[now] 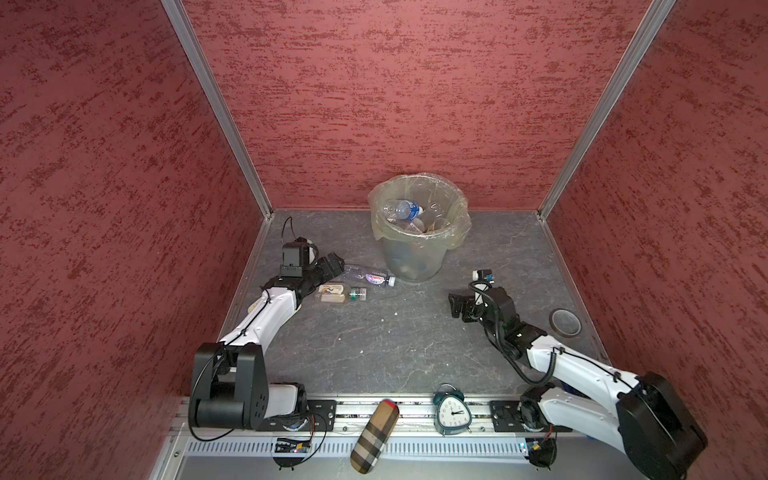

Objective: Throw the plastic bottles in the bin
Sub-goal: 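Withdraw the left gripper from the bin toward the green-labelled tea bottle, then lower the left gripper onto the green-labelled tea bottle and close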

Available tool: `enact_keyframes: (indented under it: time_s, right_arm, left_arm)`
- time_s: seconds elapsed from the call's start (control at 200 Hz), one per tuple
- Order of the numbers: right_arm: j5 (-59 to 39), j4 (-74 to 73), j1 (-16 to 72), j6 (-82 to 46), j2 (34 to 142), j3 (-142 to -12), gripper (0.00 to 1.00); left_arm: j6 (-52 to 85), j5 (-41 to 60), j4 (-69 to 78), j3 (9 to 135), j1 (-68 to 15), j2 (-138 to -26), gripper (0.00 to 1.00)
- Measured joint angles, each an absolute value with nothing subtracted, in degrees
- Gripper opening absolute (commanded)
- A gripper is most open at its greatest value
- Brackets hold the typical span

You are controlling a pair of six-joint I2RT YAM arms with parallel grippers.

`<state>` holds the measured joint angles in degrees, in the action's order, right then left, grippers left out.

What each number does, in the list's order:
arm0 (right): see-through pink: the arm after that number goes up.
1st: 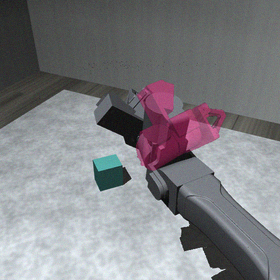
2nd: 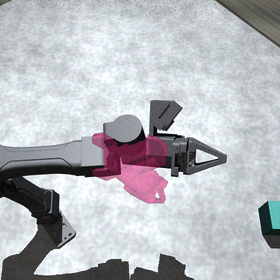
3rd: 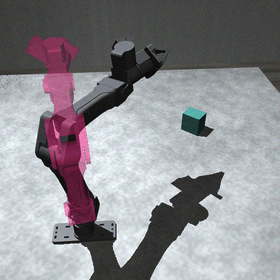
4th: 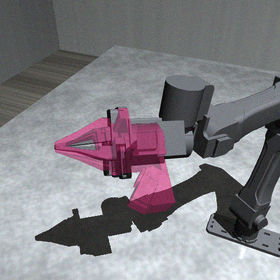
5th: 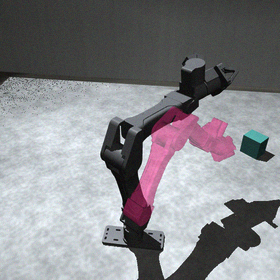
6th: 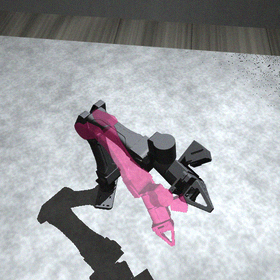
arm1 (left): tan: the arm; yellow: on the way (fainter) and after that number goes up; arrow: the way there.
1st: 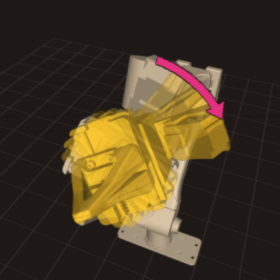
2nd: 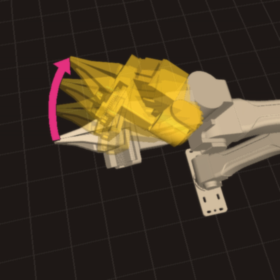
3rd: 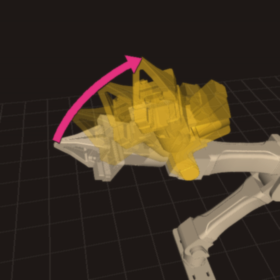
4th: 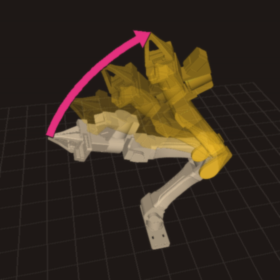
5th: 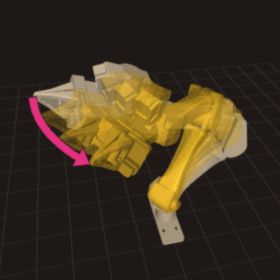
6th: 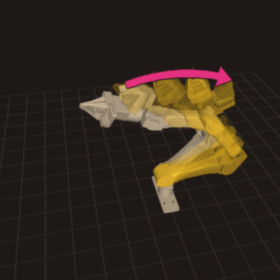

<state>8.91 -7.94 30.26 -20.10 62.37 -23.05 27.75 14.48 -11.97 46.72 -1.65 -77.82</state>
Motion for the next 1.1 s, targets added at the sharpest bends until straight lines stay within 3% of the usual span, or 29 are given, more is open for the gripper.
enact_keyframes:
  time_s: [0.456,1.102]
  right_arm:
    - [8.58,-8.01,30.26,-20.1,62.65,-23.05,0.99]
    - [8.58,-7.99,30.26,-19.99,62.65,-23.05,0.99]
  left_arm:
    - [27.83,15.03,-6.42,49.06,-1.63,-89.95,0.96]
    - [27.16,14.46,-11.88,45.23,-8.32,-82.21,0.96]
